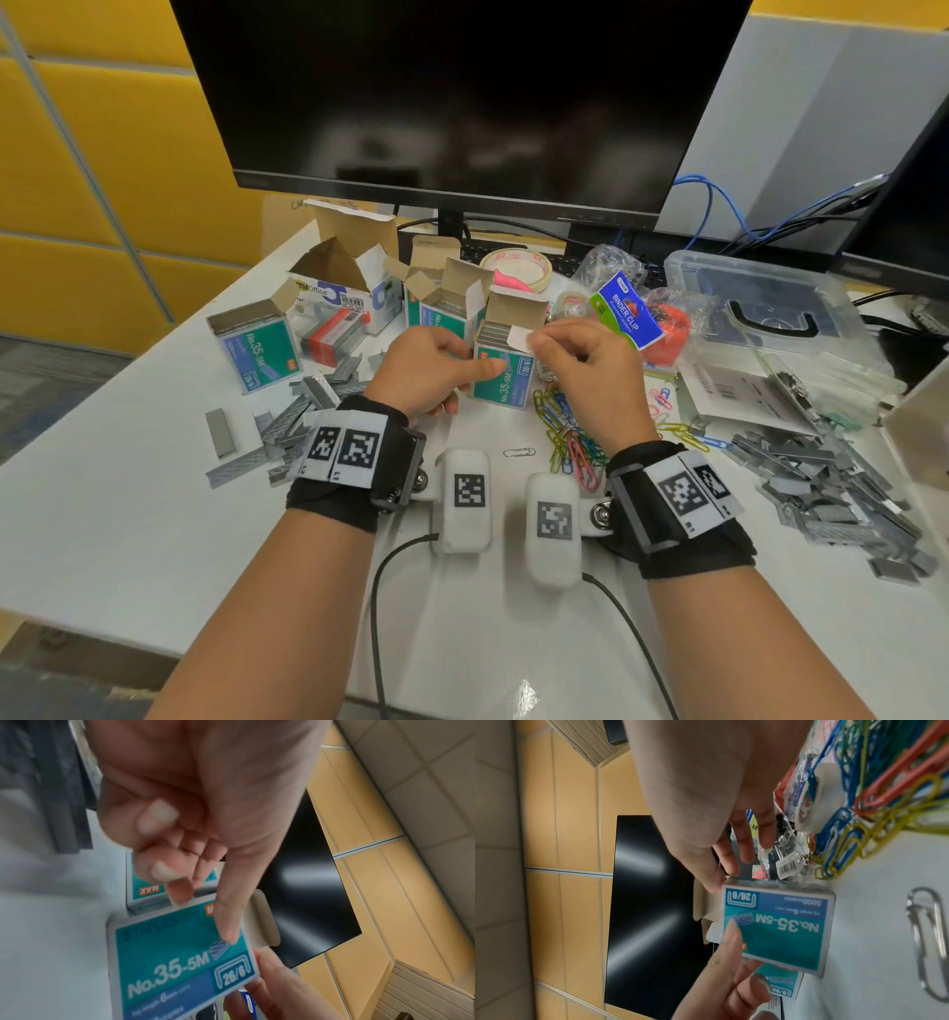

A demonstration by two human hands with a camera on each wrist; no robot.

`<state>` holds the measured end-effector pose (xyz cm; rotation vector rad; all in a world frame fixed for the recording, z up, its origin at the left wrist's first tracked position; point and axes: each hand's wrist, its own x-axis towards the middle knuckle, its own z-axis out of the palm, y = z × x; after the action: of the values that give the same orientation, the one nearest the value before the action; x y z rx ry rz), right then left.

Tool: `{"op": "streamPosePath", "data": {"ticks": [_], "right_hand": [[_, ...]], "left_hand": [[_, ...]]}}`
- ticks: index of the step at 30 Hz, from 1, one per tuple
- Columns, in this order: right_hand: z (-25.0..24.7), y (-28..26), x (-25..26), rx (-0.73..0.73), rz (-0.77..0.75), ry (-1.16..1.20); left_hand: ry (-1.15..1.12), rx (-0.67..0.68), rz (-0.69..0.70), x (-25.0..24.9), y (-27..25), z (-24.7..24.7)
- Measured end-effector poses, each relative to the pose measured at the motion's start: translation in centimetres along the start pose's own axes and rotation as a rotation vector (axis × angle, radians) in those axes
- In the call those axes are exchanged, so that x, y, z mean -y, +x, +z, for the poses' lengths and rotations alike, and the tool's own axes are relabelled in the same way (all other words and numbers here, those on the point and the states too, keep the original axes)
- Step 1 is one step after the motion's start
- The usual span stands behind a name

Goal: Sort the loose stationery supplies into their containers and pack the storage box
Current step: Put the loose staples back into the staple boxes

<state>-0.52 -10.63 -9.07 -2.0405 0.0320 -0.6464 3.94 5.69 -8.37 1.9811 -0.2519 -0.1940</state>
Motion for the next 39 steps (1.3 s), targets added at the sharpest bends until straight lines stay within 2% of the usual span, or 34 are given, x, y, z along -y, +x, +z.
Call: {"op": "streamPosePath", "data": {"ticks": [9, 15, 18, 21, 25, 30, 34, 39], "right_hand": [[0.12, 0.1, 0.08, 0.038, 0.077, 0.148], [0.25, -0.13, 0.35, 0.081, 0.099, 0.217], [0.25, -0.12, 0.26, 0.083, 0.083, 0.202], [0.23, -0.13, 0.3, 0.079, 0.063, 0.214], [0.24, -0.21, 0.42, 0.023, 0.007, 0.171], [0.42, -0.4, 0.96, -0.061, 0.006, 0.325], [0.37, -0.27, 0.66, -0.018, -0.043, 0.195], [0.48, -0.18, 0.51, -0.001, -0.098, 0.063]], "left_hand": [[-0.172, -0.131, 0.016, -0.23, 0.05, -0.1], [-0.214, -0.165, 0.143, -0.59, -0.17, -0.21], [-0.203, -0.11, 0.178, -0.62, -0.31, -0.05], [-0.209, -0.038, 0.132, -0.62, -0.26, 0.25], [-0.184, -0.058, 0.11, -0.49, -0.03, 0.31], [-0.116, -0.083, 0.168, -0.36, 0.08, 0.4], [-0.183, -0.129, 0.166, -0.33, 0.13, 0.37], [-0.245, -0.094, 0.135, -0.34, 0.04, 0.43]]}}
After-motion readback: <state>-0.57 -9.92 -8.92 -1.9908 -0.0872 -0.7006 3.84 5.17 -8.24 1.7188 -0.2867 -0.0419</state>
